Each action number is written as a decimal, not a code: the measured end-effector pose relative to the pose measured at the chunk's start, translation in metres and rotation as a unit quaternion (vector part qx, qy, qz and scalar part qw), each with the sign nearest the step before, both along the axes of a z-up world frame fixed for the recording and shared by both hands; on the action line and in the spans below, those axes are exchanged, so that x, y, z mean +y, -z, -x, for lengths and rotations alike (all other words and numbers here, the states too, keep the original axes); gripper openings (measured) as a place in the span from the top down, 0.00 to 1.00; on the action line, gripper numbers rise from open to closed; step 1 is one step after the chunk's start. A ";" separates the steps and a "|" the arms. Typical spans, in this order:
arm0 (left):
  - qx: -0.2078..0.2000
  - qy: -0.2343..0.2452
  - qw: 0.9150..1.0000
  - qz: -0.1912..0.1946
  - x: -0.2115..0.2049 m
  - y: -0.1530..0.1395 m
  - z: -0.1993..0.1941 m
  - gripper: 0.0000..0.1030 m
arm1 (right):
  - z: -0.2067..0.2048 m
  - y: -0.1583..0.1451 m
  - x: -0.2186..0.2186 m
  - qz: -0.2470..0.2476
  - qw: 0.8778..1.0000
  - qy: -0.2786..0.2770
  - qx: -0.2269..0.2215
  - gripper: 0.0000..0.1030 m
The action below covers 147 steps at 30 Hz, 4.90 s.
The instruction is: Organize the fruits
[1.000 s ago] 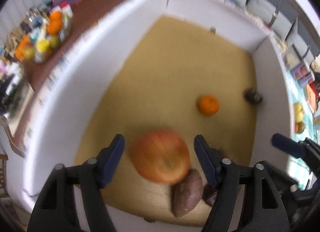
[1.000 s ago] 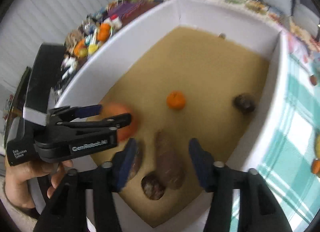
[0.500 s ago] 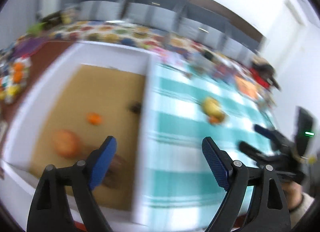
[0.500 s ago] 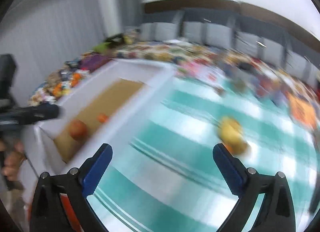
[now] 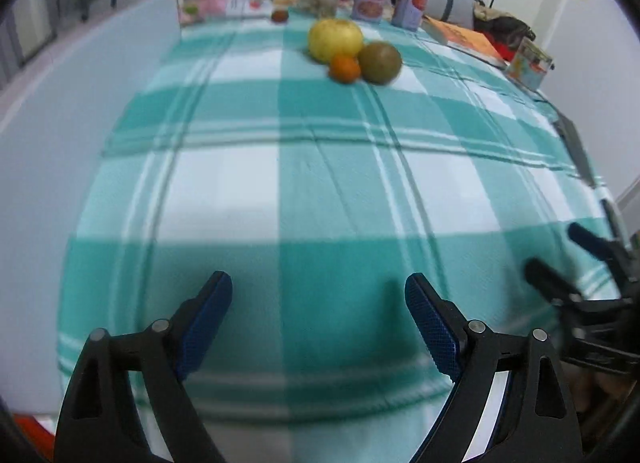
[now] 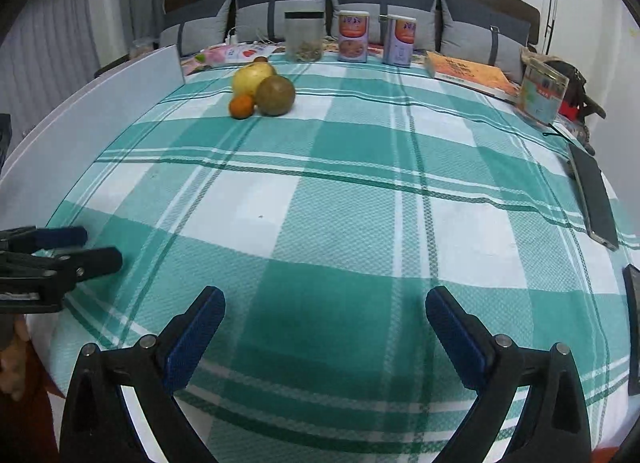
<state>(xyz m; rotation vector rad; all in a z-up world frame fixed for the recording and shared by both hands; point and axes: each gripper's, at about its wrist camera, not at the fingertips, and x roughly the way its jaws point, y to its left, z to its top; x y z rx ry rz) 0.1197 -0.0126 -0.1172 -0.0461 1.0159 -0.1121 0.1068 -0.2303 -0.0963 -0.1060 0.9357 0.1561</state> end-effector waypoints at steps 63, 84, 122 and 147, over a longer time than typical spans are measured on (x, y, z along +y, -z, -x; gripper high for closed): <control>-0.010 0.044 0.999 -0.005 0.005 0.004 -0.015 0.05 | 0.002 0.018 -0.002 0.011 1.000 0.010 0.020 0.00; -0.038 0.114 0.993 0.017 -0.028 0.002 -0.191 0.58 | 0.000 0.017 -0.002 0.009 1.000 0.008 0.024 0.00; -0.050 -0.006 0.998 -0.038 0.055 0.013 -0.012 0.10 | -0.080 -0.034 0.025 -0.003 0.998 -0.067 0.003 0.00; -0.050 -0.006 0.998 -0.038 0.056 0.012 -0.011 0.10 | -0.123 -0.029 0.017 -0.085 0.972 -0.128 0.177 0.54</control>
